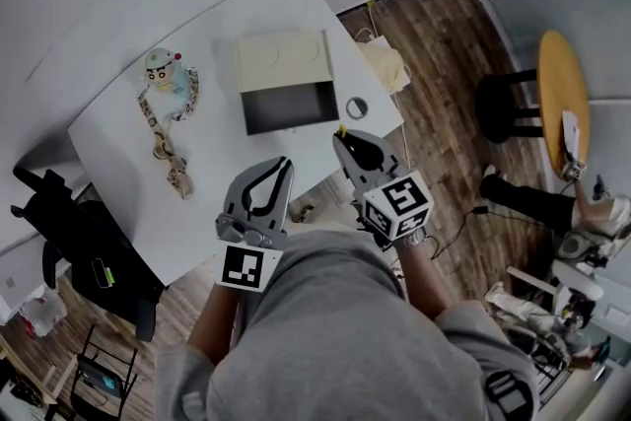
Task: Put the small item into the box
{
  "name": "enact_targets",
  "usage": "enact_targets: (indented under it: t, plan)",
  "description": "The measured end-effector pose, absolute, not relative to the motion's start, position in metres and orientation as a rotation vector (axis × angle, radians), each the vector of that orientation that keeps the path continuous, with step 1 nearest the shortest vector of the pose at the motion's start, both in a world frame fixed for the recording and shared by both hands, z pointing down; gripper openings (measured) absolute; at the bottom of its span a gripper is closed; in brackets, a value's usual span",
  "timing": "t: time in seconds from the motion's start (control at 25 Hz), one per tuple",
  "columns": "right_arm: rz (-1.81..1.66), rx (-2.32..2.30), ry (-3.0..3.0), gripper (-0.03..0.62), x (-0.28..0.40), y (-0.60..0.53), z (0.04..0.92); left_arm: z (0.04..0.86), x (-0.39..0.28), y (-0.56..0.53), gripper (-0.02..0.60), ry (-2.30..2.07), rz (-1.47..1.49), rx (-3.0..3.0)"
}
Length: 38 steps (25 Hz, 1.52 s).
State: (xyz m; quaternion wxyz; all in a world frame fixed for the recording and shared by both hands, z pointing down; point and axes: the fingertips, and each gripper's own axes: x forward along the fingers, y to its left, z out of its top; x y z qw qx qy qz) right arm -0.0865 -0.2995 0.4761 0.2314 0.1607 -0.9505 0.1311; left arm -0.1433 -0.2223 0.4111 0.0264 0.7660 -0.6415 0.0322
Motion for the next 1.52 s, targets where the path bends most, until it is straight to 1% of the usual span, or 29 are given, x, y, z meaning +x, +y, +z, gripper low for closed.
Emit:
enact_targets:
  t: [0.28,0.56,1.12,1.52]
  plan:
    - [0.279,0.36,-2.526,0.048,-0.129,-0.316,0.509,0.42,-0.181,-0.224,0.046,-2.013,0.064,2.303]
    - [0.264,0.25,-2.421,0.047,-0.156,-0.317,0.547,0.434,-0.209,-0.218,0.046,-2.064,0.043,2.21]
    - [0.066,0.038,-2.135,0.048,-0.178,-0.321,0.652,0.446,-0.222,-0.208,0.046,-2.12,0.008,2.126]
    - [0.058,-0.027,-1.956,0.048,-0.183,-0.318,0.705,0.455,-0.244,-0.192,0.046,-2.193,0.013,2.021]
